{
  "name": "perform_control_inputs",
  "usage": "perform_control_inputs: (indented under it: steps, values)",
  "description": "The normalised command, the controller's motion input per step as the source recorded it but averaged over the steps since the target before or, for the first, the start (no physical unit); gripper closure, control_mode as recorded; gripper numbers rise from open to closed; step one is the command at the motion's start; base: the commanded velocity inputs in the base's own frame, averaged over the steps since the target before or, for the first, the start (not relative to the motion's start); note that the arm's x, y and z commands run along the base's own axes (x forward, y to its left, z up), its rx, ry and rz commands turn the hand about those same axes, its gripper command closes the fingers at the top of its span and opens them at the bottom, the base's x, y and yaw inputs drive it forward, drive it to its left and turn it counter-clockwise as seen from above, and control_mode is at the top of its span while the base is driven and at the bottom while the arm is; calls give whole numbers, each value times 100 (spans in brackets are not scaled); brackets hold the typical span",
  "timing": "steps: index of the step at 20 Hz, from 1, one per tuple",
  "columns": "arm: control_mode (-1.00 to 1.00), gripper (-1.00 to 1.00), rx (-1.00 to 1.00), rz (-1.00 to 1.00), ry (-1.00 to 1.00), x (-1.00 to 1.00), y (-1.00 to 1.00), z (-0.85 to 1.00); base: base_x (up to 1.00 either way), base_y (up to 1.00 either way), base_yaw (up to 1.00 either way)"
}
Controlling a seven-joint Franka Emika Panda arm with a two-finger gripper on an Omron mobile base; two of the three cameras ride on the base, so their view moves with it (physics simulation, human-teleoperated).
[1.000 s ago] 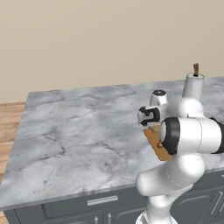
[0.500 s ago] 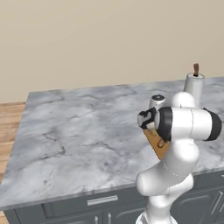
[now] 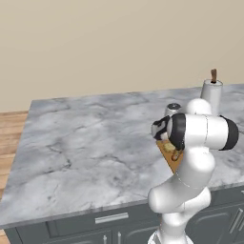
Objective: Retrieve the sausage and cheese from the fridge and place them on the cutting board on the counter.
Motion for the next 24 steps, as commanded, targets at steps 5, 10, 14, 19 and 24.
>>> perform_control_inputs:
  steps: [5, 10, 14, 19, 24]
  values:
    - [-100, -100, 0, 0, -18, -8, -17, 57, 0, 0, 0]
    - [-100, -100, 0, 0, -31, -33, 0, 100, 0, 0, 0]
    - [-100, -100, 0, 0, -8, -62, 0, 100, 0, 0, 0]
    - [-100, -100, 0, 0, 0, -46, 0, 100, 0, 0, 0]
    - [-100, -100, 0, 0, 4, -57, 2, 100, 0, 0, 0]
